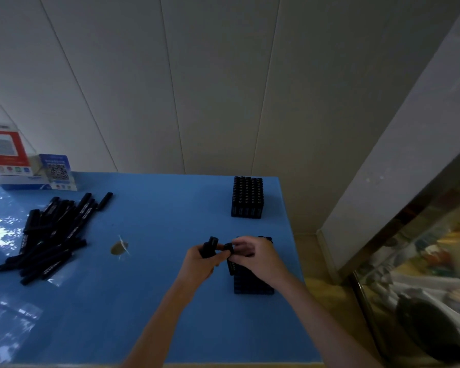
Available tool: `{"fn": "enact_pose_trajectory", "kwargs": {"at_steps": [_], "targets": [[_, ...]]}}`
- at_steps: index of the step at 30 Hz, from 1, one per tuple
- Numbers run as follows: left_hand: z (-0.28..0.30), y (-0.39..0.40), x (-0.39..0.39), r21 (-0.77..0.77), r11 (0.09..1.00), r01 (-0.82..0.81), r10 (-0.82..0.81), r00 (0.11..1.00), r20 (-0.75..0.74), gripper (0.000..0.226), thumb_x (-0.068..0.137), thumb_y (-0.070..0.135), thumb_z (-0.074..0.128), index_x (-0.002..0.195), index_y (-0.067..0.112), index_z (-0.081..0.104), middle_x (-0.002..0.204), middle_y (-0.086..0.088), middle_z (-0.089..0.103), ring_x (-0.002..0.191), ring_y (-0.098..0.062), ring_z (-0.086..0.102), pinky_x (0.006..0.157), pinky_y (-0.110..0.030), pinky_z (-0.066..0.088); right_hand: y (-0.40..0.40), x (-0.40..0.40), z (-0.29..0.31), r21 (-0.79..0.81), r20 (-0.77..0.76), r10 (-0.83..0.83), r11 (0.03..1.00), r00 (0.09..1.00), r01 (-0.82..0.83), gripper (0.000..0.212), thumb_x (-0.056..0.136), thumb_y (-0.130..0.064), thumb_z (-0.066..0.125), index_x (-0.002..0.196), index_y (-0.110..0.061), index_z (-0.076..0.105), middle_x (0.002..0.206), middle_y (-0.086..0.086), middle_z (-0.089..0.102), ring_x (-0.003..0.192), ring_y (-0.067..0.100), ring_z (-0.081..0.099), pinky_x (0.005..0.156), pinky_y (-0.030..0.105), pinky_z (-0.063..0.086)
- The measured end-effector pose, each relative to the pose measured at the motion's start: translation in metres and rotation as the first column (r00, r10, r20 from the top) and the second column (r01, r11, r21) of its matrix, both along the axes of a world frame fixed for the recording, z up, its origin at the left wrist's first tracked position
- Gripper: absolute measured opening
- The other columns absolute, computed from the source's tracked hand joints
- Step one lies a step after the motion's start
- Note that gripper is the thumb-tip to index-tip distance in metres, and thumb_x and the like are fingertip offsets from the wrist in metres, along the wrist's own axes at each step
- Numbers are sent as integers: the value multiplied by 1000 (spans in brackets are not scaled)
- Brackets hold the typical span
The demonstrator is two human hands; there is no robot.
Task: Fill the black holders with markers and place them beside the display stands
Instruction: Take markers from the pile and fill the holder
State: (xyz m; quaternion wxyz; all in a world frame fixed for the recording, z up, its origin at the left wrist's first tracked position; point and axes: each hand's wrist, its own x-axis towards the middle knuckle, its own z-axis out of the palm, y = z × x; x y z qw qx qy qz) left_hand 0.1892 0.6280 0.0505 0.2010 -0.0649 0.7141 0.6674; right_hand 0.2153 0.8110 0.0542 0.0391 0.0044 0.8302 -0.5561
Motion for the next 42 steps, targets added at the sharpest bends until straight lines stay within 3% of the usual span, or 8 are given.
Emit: {"fn": "enact_pose_trajectory", "kwargs": {"at_steps": [7,12,15,28,31,35,39,42], "targets": [[1,4,0,-95,995,40,-35,998,51,19,86,27,77,94,12,69,59,0,55,46,-11,42,41,-23,32,14,4,-3,17,-2,-46,999,999,46,21,81,-18,80,100,-19,71,90,-4,74,83,8,70,81,28,59],[-1,-18,1,269,963,-29,-31,976,216,21,97,4,52,115,-5,58,70,-8,56,52,-13,46,37,-21,30,35,-1,-15,142,-42,-154,977,987,159,16,85,-21,77,98,-19,67,89,-7,71,81,3,67,76,23,57],[1,-28,3,330,944,1,-71,977,200,24,100,7,53,119,-7,58,78,-12,63,52,-13,47,36,-20,30,38,-4,-21,228,-121,-172,954,978,196,10,87,-21,73,95,-17,69,87,-9,69,80,0,65,73,14,51],[1,-49,7,98,994,39,-47,995,85,33,101,28,56,115,0,61,96,-13,75,46,-9,34,40,-19,26,27,-6,-45,409,-182,-91,899,979,160,12,88,-12,72,99,-16,67,87,-14,66,78,-7,61,75,8,49],[5,-50,7,106,993,44,-53,995,80,37,102,27,54,115,-7,59,82,-7,74,43,-9,28,38,-20,23,25,-7,-48,424,-190,-85,891,978,160,10,90,-12,70,99,-15,67,91,-7,70,82,0,64,76,15,52],[9,-50,8,119,992,48,-57,996,73,44,103,25,51,119,-16,53,53,7,61,39,-7,26,37,-18,23,25,-9,-48,450,-200,-75,879,977,159,8,91,-13,69,99,-14,67,91,-4,71,81,-2,61,70,5,45],[7,-50,6,114,993,19,-28,997,78,38,102,27,55,117,-8,54,77,-6,73,41,-8,28,38,-20,24,26,-9,-49,507,-249,-57,843,967,180,17,96,-16,62,111,-13,69,97,-4,71,84,2,62,70,5,41],[5,-49,5,109,994,16,-25,996,81,35,101,27,56,116,-4,55,81,-9,74,41,-9,28,38,-20,24,25,-5,-53,537,-293,-35,821,956,195,24,97,-18,61,119,-14,68,107,-4,70,93,9,65,81,19,51]]}}
